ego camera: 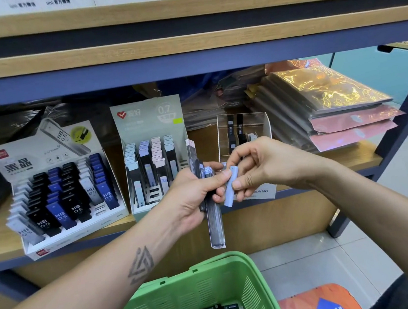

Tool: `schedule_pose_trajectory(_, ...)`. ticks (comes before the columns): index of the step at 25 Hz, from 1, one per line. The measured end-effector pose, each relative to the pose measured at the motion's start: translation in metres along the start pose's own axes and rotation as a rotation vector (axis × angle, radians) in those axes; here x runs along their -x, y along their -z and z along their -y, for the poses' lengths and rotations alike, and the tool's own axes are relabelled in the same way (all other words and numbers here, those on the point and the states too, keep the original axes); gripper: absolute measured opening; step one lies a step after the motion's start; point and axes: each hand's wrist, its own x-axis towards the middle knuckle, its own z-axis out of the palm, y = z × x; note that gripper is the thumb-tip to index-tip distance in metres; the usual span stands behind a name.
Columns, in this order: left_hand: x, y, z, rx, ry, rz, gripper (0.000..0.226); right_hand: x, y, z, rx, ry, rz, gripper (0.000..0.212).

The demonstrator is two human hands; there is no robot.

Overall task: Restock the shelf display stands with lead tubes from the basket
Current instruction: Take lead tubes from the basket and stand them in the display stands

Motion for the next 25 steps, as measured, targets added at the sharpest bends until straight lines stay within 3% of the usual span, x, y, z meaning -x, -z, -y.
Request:
schedule_pose_trajectory(7,0.006,0.0,0.003,-0.259,0.006,0.003,0.016,0.0,0.015,0.004,0.153,0.027,-0.217,0.026)
schedule_pose_trajectory(10,0.005,0.001,0.005,-0.246,-0.002,-0.043,0.015,-0.001,0.015,0.003,0.117,0.037,-0.246,0.011)
schedule_pose_trajectory(12,0.004,0.001,0.005,-0.221,0.014,-0.058,0.013,-0.003,0.018,0.005,0.081,0.031,-0.283,0.014)
schedule_pose_trajectory(16,0.002,0.004,0.008,-0.237,0.102,-0.086,0.013,-0.004,0.032,0.012,0.132,0.084,-0.545,0.013)
schedule_pose_trajectory(22,0.004,0.017,0.009,-0.256,0.139,-0.123,0.008,-0.025,0.011,0.004,0.688,0.086,-0.534,0.016)
schedule_pose_trajectory(25,0.008,0.018,0.006,-0.257,0.14,-0.112,0.007,-0.034,0.0,-0.006,0.775,0.096,-0.531,0.015)
